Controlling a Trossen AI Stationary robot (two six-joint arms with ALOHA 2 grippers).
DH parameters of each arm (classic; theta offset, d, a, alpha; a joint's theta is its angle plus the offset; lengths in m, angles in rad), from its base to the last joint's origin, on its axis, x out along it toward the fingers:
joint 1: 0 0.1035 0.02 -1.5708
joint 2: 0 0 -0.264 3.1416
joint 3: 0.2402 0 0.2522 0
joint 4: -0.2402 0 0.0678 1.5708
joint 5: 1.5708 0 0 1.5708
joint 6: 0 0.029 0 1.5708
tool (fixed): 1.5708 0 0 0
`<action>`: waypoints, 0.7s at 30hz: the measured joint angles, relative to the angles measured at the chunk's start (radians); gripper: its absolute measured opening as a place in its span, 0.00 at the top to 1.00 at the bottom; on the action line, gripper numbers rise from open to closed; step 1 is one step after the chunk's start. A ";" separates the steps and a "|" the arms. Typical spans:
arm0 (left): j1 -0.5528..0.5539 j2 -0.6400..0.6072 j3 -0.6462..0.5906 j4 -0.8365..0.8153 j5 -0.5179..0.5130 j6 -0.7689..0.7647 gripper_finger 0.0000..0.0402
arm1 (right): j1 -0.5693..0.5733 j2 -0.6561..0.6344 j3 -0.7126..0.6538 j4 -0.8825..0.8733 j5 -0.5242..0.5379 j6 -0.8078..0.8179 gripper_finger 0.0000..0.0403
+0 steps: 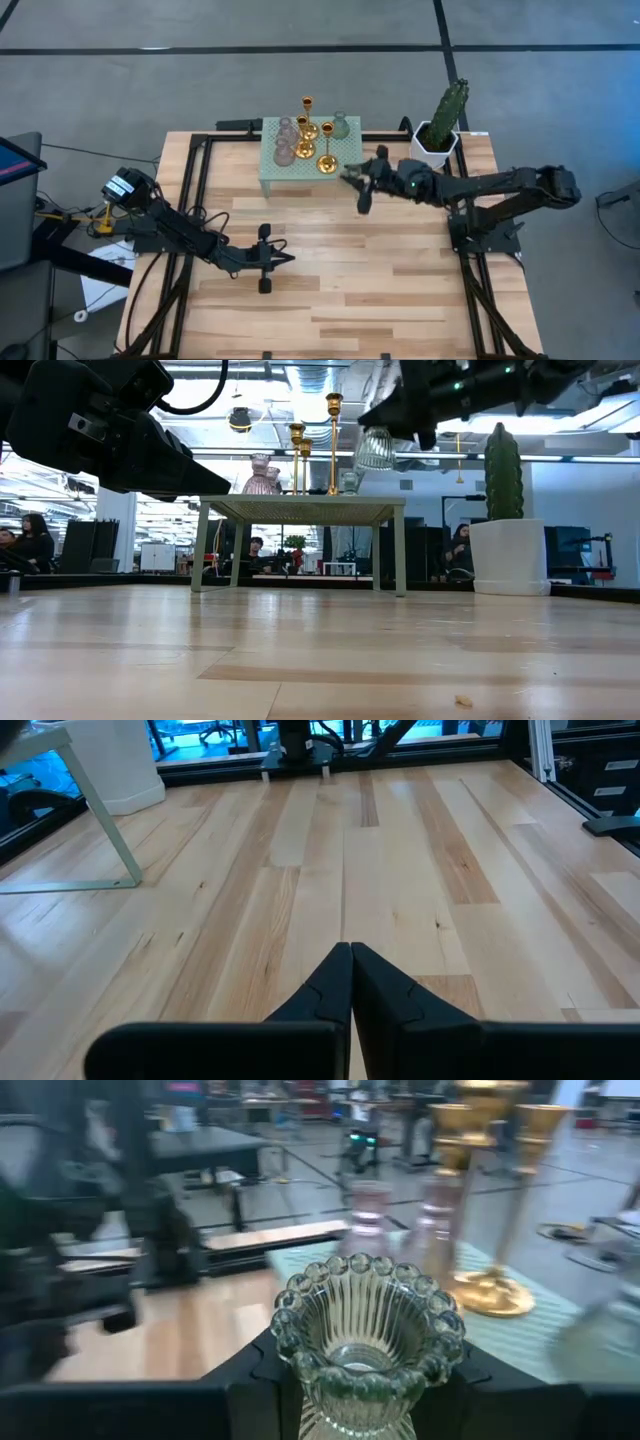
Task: Pick & Place candle stick holders
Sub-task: Put the green glass candle holder on the shelf
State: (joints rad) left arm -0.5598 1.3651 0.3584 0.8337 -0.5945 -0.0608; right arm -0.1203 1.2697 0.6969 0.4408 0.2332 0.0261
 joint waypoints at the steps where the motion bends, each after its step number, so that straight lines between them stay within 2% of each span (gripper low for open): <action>1: 0.000 0.000 0.000 0.000 0.000 0.000 0.98 | -0.018 0.000 0.005 -0.010 0.000 -0.001 0.71; 7: 0.000 0.000 0.000 0.000 0.000 0.000 0.99 | -0.119 0.036 0.062 -0.054 -0.004 -0.013 0.71; 12: 0.000 0.000 0.000 0.000 0.000 0.001 0.98 | -0.189 0.114 0.129 -0.092 -0.029 -0.005 0.71; 21: 0.000 0.000 0.000 -0.001 0.000 0.001 0.99 | -0.241 0.237 0.184 -0.097 -0.026 -0.002 0.71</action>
State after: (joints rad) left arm -0.5598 1.3651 0.3580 0.8326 -0.5945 -0.0601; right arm -0.3612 1.5065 0.8812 0.3441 0.2073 0.0241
